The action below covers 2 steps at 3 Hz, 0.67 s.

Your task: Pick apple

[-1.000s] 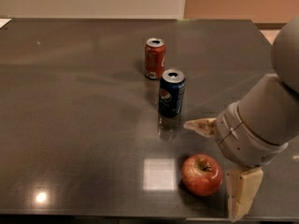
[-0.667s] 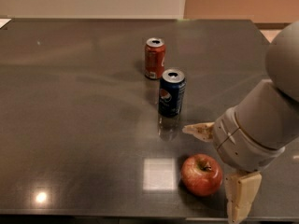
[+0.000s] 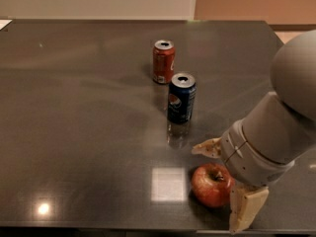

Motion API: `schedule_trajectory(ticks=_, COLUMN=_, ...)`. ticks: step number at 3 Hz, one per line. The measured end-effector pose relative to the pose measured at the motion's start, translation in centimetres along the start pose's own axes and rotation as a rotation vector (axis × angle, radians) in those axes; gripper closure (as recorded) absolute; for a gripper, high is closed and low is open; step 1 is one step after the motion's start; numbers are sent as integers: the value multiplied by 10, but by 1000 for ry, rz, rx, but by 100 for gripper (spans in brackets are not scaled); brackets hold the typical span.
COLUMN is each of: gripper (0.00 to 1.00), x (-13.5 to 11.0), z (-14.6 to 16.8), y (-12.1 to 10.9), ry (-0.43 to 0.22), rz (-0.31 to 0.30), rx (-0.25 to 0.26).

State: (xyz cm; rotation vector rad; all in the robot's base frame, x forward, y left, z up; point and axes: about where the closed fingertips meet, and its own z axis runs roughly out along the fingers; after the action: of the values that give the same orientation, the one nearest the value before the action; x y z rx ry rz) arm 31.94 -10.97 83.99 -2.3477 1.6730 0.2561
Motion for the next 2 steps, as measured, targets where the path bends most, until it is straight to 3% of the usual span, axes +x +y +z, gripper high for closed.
schedule_trajectory(ticks=2, gripper=63, x=1, z=-2, y=-2, ry=-15, rz=25, rx=-3)
